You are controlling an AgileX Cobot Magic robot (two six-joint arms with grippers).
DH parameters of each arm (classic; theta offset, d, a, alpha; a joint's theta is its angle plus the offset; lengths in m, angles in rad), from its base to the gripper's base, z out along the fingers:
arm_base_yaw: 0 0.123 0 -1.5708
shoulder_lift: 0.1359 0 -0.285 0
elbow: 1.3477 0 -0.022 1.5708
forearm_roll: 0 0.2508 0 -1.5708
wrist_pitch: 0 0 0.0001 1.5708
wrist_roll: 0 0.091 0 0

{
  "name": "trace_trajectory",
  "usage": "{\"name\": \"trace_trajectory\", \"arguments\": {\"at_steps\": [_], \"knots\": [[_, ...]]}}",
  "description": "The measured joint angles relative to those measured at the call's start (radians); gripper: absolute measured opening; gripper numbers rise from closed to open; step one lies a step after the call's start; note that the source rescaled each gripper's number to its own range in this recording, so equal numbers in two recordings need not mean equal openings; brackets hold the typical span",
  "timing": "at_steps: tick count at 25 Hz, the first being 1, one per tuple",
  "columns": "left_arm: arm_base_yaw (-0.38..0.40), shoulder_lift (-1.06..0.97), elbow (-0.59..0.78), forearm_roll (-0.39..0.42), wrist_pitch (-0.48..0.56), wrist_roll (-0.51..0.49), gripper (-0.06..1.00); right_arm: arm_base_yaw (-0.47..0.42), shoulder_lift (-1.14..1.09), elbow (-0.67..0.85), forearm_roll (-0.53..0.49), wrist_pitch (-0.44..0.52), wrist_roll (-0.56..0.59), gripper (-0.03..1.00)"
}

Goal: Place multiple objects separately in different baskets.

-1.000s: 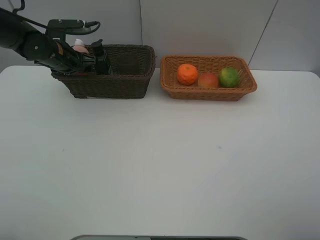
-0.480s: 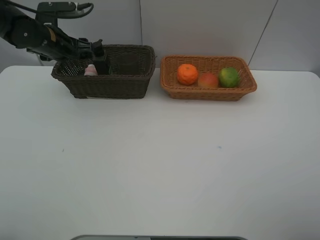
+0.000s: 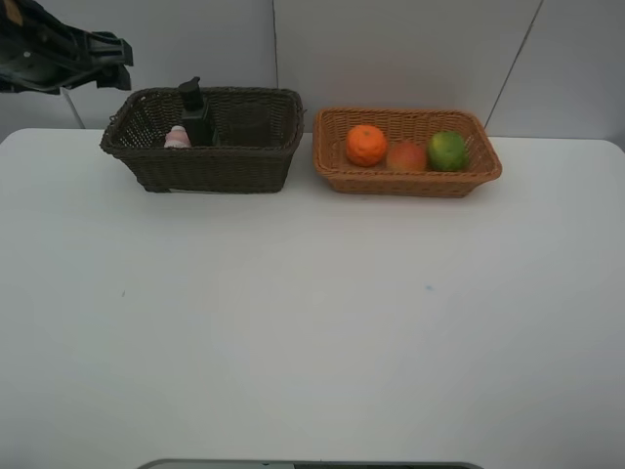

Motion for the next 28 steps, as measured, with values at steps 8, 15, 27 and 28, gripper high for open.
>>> {"name": "trace_trajectory", "arguments": {"at_steps": [8, 15, 27, 28], "knots": [[0.0, -0.402, 0.087, -0.231, 0.358, 0.281, 1.0, 0.0, 0.0, 0.0, 0.0, 0.0, 0.0, 0.61], [0.0, -0.774, 0.088, -0.253, 0.606, 0.322, 1.0, 0.0, 0.0, 0.0, 0.0, 0.0, 0.0, 0.61], [0.0, -1.227, 0.183, -0.263, 0.874, 0.368, 1.0, 0.0, 0.0, 0.0, 0.0, 0.0, 0.0, 0.61], [0.0, -1.256, 0.209, -0.275, 0.879, 0.371, 1.0, 0.0, 0.0, 0.0, 0.0, 0.0, 0.0, 0.61]]}}
